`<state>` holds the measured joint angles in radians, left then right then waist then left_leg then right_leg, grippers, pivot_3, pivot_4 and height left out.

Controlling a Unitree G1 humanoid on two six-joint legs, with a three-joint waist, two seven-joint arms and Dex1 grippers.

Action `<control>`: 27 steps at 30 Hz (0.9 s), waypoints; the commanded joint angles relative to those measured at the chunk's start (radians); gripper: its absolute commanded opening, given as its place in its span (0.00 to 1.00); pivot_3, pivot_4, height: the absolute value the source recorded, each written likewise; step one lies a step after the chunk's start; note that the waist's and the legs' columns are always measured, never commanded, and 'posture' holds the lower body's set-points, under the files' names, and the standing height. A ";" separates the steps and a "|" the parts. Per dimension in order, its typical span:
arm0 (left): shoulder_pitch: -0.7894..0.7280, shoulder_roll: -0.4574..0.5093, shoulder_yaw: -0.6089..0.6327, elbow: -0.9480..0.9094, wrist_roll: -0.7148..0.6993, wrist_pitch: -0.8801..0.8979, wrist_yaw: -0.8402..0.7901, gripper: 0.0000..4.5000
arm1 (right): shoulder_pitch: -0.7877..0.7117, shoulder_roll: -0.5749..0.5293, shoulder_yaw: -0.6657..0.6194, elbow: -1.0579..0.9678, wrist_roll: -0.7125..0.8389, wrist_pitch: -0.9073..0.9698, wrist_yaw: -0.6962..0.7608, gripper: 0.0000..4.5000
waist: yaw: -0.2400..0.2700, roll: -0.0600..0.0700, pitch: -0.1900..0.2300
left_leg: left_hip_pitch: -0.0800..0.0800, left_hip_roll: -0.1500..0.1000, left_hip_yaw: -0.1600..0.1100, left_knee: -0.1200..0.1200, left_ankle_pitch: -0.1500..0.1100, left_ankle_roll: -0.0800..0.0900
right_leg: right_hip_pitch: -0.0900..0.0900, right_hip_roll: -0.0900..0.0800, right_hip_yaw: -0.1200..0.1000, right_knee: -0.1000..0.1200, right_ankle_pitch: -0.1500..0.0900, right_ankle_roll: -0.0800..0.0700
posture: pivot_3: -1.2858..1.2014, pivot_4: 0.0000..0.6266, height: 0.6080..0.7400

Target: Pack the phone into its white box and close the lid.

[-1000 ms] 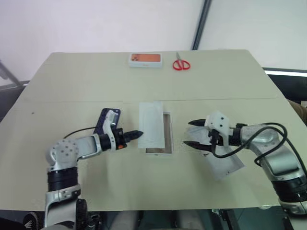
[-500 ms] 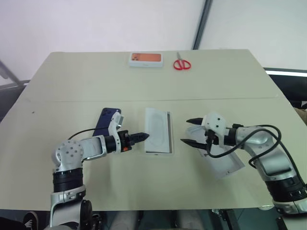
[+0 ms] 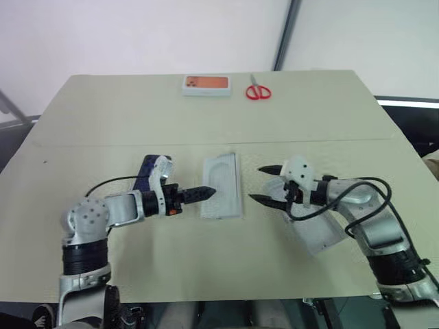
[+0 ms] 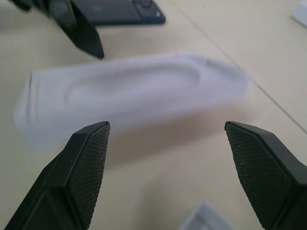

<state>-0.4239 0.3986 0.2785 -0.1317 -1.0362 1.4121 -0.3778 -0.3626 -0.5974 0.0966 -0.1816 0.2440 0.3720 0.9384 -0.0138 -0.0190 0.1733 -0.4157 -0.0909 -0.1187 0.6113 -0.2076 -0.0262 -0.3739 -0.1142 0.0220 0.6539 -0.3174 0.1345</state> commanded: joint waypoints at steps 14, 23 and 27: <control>0.098 0.193 -0.117 -0.092 0.279 -0.542 -0.324 1.00 | -0.090 0.110 0.153 0.007 -0.084 0.009 -0.089 0.49 | 0.000 0.001 0.000 | -0.001 0.001 0.000 -0.004 0.001 -0.002 | -0.003 -0.002 0.001 -0.001 0.001 -0.002 | 0.52 0.24 1.00; 0.132 0.249 -0.098 -0.016 0.383 -0.766 -0.479 1.00 | -0.134 0.169 0.316 0.116 -0.279 0.000 -0.178 0.01 | 0.001 0.001 0.000 | -0.002 0.000 0.000 -0.003 0.001 -0.002 | -0.008 -0.002 0.000 0.000 0.001 -0.002 | 0.52 0.24 1.00; 0.137 0.246 -0.085 -0.011 0.371 -0.773 -0.498 1.00 | -0.126 0.171 0.336 0.118 -0.294 -0.002 -0.160 0.01 | 0.000 0.001 0.000 | -0.004 0.000 0.000 -0.003 0.002 -0.002 | -0.012 0.000 0.001 0.001 0.001 -0.002 | 0.52 0.24 1.00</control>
<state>-0.2869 0.6351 0.1720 -0.1265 -0.6592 0.6609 -0.8682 -0.4824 -0.4305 0.4237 -0.0444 -0.0394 0.3764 0.7694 -0.0137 -0.0181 0.1738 -0.4204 -0.0905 -0.1189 0.6083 -0.2059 -0.0286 -0.3859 -0.1143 0.0227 0.6553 -0.3163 0.1325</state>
